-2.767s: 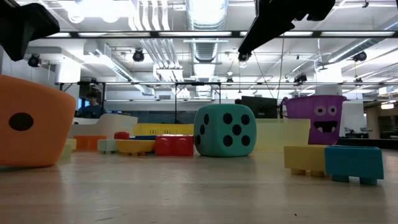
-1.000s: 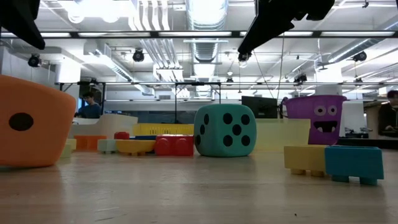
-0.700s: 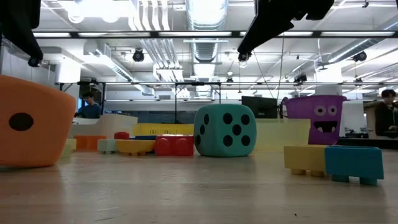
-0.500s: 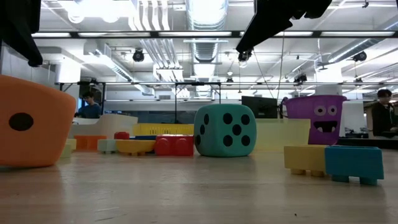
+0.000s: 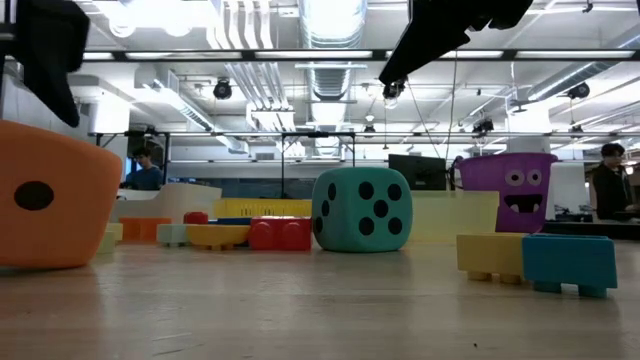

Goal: Pick & Place Toys
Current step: Put the orange dice into the white bin

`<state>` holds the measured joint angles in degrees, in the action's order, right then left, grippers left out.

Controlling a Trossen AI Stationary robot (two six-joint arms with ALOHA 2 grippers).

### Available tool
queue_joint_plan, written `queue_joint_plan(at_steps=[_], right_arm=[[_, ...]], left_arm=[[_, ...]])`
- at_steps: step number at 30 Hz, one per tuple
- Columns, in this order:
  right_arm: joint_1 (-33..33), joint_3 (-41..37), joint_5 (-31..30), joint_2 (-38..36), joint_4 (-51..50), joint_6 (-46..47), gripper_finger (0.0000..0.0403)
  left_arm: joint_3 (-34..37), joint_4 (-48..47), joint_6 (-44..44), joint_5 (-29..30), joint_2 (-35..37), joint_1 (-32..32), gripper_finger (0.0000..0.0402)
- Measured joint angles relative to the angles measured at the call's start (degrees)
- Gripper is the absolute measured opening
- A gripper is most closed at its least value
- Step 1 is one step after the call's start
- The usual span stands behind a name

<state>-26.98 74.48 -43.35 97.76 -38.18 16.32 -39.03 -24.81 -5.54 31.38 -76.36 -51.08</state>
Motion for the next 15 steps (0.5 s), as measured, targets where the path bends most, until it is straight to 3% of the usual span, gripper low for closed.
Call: queue_joint_plan(at_steps=[7, 15], right_arm=[[0.0, 0.0, 0.0, 0.0, 0.01, 0.0, 0.0009], [0.0, 0.0, 0.02, 0.0, 0.03, 0.0, 0.0009]], left_arm=[[1.1, 3.28, 1.27, -5.05, -0.26, 4.32, 0.04], [3.06, 7.34, 1.5, -4.13, -3.66, 4.62, 0.04]])
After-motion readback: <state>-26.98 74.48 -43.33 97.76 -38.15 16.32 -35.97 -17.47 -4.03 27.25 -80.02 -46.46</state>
